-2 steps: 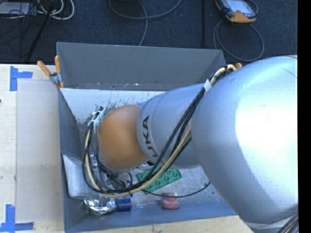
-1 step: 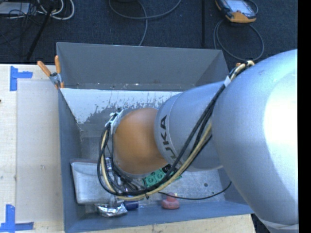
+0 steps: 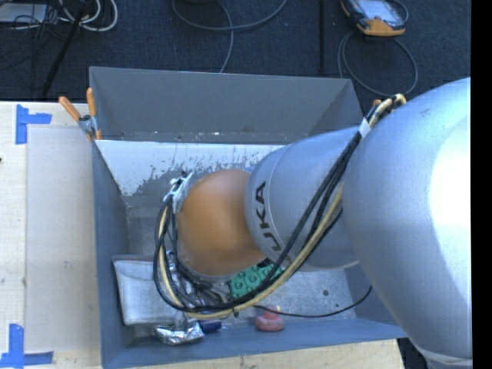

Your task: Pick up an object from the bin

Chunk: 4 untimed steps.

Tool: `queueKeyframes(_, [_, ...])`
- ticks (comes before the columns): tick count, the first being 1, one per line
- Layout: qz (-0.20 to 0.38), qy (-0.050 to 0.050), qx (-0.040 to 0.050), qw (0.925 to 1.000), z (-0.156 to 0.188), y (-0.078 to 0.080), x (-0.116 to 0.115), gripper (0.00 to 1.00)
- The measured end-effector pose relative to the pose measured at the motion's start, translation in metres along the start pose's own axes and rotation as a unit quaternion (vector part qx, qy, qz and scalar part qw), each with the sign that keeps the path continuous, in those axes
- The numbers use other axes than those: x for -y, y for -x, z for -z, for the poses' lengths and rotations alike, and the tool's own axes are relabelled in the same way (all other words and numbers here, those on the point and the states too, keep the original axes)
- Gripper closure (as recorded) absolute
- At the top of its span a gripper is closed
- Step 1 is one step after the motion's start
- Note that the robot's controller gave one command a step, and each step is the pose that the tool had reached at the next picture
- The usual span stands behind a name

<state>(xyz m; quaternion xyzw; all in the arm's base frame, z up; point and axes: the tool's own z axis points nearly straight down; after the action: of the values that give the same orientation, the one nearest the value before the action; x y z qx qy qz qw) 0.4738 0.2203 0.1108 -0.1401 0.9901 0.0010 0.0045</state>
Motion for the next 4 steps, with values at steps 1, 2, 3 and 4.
queueKeyframes(1, [0.01,-0.003,0.0062,0.9999,-0.019,0.009,-0.006,0.0])
queueKeyframes(2, [0.028,-0.002,0.0089,0.9996,-0.023,0.011,-0.004,0.0])
queueKeyframes(3, [0.026,-0.002,0.0087,0.9996,-0.023,0.012,-0.004,1.0])
queueKeyframes(4, [0.025,0.0,-0.002,0.9997,0.036,0.014,-0.003,1.0])
